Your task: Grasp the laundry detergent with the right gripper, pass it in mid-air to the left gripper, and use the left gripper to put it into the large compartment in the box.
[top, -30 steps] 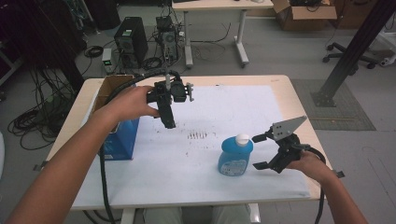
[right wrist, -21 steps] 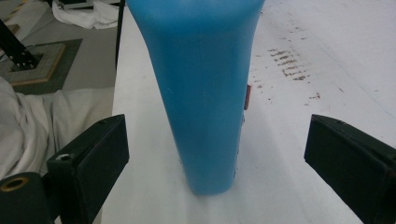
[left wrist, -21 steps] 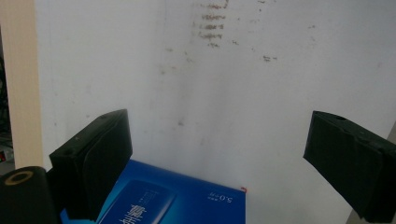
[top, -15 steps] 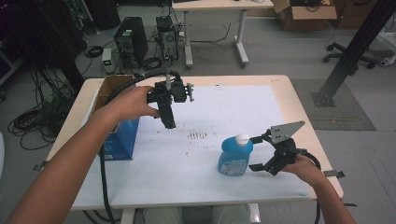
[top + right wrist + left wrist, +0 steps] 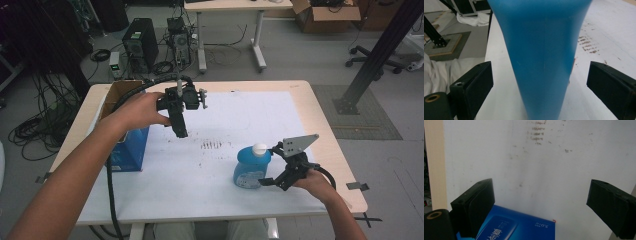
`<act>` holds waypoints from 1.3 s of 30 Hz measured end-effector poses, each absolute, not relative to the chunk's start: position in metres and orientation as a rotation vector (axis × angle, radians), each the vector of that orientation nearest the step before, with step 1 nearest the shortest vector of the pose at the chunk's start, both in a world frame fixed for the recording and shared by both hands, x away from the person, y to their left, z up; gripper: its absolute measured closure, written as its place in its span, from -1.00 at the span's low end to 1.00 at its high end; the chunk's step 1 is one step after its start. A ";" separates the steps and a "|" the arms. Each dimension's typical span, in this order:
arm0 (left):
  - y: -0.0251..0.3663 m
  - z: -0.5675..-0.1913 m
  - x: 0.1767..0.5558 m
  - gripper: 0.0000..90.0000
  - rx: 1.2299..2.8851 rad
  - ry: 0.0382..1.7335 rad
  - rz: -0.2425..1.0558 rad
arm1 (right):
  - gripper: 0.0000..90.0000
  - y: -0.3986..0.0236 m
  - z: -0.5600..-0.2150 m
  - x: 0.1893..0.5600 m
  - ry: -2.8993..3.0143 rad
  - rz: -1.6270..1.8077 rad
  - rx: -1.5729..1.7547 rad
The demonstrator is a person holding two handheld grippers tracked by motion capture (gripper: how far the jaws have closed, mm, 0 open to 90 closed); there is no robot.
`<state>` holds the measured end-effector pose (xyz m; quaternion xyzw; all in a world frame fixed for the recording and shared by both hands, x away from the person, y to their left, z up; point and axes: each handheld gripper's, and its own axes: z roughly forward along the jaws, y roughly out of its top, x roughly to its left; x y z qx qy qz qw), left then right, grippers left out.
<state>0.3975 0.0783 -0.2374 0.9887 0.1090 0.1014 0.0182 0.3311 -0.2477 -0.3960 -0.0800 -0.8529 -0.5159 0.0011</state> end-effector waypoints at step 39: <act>0.079 -0.238 0.398 -0.81 3.073 0.342 0.322 | -0.51 -0.236 -0.408 0.332 -2.615 -1.734 -0.257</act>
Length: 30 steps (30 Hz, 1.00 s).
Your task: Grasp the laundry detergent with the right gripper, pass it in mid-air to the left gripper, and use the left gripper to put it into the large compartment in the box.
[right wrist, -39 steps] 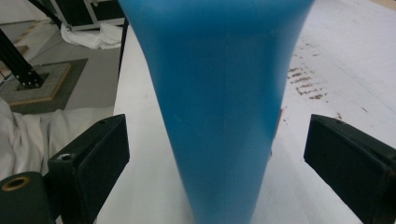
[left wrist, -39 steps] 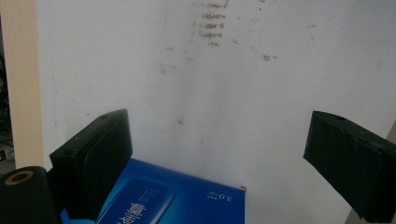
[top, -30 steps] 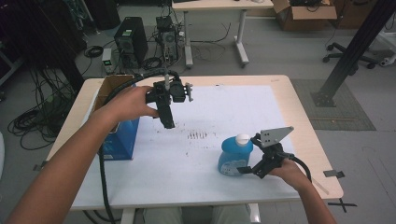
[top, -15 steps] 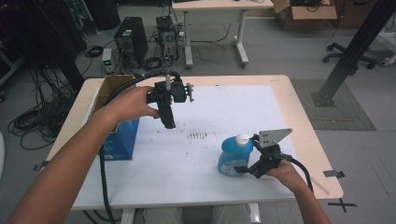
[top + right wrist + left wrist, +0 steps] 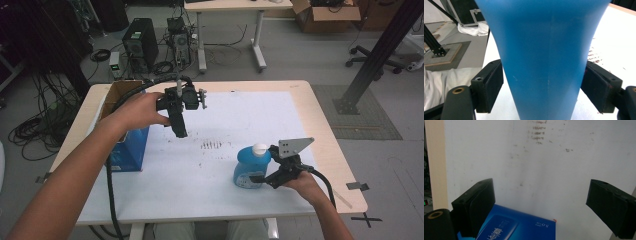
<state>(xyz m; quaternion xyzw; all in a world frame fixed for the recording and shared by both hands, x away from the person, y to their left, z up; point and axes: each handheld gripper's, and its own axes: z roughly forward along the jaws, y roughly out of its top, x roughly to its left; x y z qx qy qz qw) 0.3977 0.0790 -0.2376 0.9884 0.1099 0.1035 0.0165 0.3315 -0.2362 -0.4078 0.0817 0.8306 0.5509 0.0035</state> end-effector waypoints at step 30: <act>0.079 -0.237 0.396 -0.80 3.073 0.337 0.334 | -0.01 -0.240 -0.407 0.328 2.528 1.731 0.209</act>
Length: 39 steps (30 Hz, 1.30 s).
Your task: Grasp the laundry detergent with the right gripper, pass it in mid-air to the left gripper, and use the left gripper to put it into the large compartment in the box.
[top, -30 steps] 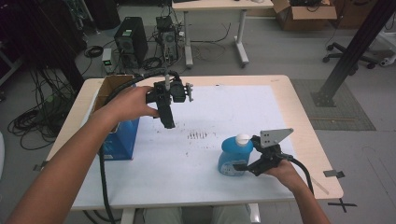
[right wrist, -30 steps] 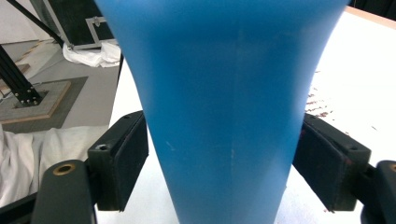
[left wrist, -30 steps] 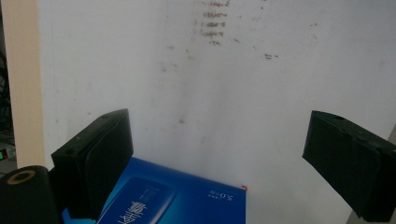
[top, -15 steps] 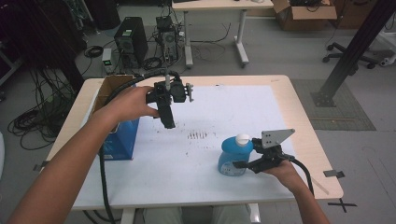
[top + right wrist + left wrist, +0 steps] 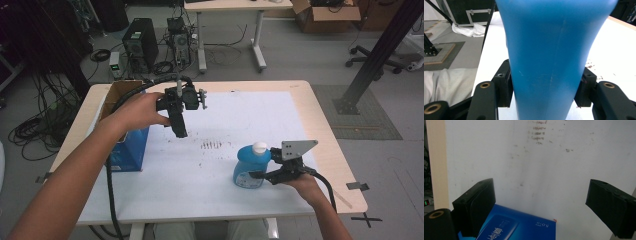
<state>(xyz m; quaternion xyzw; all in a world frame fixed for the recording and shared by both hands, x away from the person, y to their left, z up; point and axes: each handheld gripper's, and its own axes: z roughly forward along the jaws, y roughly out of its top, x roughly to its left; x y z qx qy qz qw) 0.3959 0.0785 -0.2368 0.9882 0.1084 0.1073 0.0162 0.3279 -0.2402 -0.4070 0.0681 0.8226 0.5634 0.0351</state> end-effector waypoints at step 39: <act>0.069 -0.191 0.365 -0.80 3.005 0.246 0.326 | -0.01 -0.226 -0.314 0.335 2.547 1.679 0.141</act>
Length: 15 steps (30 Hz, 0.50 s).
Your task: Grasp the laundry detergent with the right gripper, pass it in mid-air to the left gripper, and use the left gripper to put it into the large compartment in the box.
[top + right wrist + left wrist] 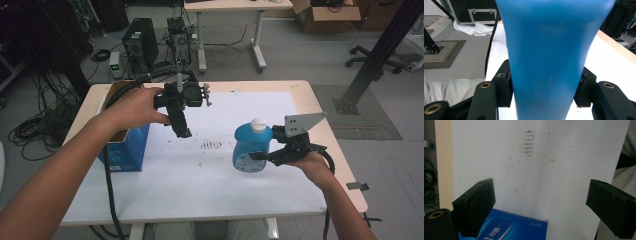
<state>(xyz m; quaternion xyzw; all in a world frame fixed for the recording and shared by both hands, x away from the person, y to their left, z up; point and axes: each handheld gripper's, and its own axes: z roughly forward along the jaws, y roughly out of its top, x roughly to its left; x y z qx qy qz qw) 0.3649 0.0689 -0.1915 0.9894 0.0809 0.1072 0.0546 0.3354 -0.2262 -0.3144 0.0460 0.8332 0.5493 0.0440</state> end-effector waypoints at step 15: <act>0.067 -0.163 0.353 -0.80 2.941 0.204 0.237 | -0.01 -0.203 -0.304 0.351 2.581 1.671 0.099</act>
